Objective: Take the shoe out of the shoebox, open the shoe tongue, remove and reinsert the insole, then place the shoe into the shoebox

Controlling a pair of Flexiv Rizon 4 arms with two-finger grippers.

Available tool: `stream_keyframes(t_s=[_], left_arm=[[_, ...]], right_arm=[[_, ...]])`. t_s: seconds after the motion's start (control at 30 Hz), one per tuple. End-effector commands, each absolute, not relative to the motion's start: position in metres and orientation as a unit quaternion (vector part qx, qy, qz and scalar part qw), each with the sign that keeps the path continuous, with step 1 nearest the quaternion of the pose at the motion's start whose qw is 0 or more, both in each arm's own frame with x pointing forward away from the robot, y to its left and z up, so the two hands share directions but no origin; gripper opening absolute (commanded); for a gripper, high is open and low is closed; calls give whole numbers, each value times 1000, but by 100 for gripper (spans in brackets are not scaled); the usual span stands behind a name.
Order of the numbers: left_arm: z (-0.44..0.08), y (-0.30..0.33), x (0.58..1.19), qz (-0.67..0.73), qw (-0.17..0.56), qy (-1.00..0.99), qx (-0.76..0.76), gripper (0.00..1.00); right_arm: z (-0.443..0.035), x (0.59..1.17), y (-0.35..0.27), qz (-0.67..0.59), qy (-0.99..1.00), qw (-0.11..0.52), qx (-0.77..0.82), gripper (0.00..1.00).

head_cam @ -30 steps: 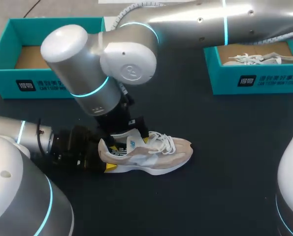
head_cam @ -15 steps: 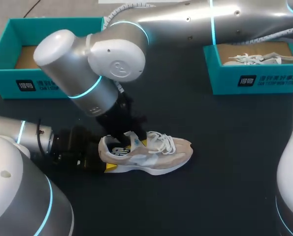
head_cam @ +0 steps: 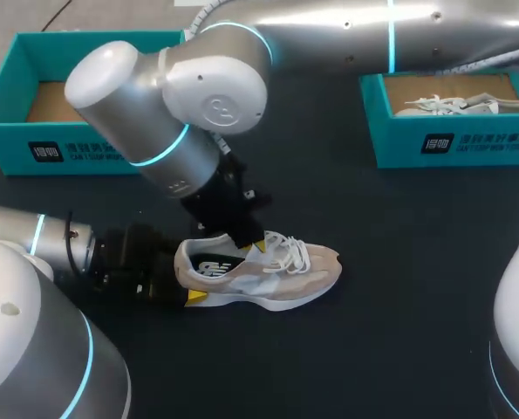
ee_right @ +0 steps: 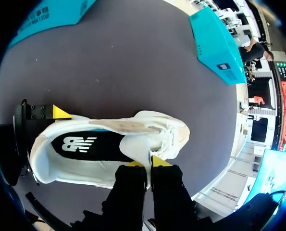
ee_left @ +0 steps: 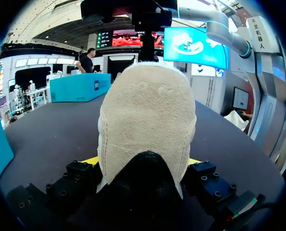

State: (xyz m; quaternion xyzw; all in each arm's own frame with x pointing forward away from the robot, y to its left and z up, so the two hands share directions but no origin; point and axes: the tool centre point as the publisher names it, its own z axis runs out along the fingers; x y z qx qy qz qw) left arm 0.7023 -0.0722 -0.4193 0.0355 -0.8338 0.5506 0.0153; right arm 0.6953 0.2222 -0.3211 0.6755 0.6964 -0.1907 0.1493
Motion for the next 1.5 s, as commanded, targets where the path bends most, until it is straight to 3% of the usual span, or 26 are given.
stream_keyframes(t_s=[0.03, 0.53, 1.17, 1.27, 1.37, 1.47, 1.5], left_arm=[[-420, -72, 701, 550, 14, -834, 36, 0], [-420, -72, 701, 550, 14, -834, 36, 0], [-420, -72, 701, 550, 14, -834, 36, 0], [-420, -72, 701, 550, 14, -834, 36, 0], [-420, -72, 701, 550, 14, -834, 36, 0], [-420, -72, 701, 550, 14, -834, 36, 0], [-420, -72, 701, 550, 14, -834, 36, 0]], right_arm=[[-307, 693, 191, -140, 614, 164, 759, 0], [-314, 706, 138, -128, 629, 158, 750, 0], [-373, 710, 95, -104, 649, 111, 745, 0], [-382, 710, 97, -102, 650, 102, 746, 12], [-388, 709, 99, -105, 652, 92, 745, 16], [-388, 708, 99, -114, 651, 90, 745, 46], [-386, 707, 99, -115, 649, 90, 747, 50]])
